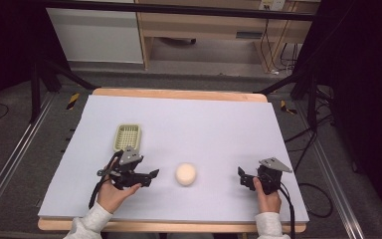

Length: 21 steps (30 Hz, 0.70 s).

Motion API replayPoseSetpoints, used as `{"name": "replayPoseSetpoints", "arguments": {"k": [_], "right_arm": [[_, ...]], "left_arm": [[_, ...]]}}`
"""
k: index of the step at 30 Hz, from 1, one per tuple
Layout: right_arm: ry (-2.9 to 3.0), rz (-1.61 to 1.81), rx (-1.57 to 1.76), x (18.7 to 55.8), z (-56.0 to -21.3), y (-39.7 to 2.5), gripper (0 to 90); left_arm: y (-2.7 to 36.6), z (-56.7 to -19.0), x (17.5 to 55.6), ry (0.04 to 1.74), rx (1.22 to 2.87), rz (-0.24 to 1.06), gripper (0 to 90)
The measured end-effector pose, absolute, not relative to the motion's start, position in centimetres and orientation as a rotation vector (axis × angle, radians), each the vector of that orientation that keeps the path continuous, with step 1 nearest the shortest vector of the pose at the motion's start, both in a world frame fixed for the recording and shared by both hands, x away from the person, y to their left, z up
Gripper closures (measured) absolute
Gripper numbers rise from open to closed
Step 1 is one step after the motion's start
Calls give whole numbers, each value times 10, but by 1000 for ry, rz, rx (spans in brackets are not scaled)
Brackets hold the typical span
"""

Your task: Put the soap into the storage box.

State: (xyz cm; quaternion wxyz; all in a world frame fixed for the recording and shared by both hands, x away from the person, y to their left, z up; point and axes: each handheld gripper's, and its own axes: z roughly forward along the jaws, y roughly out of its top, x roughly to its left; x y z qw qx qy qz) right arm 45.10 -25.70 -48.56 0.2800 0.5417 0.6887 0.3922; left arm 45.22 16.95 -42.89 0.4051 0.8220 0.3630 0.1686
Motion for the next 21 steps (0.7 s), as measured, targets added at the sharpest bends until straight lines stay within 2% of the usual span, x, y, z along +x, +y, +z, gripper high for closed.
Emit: {"name": "replayPoseSetpoints", "arguments": {"k": [21], "right_arm": [[1851, 1053, 1453, 451, -486, -257, 38]], "left_arm": [[131, -425, 456, 845, 2128, 368, 214]]}}
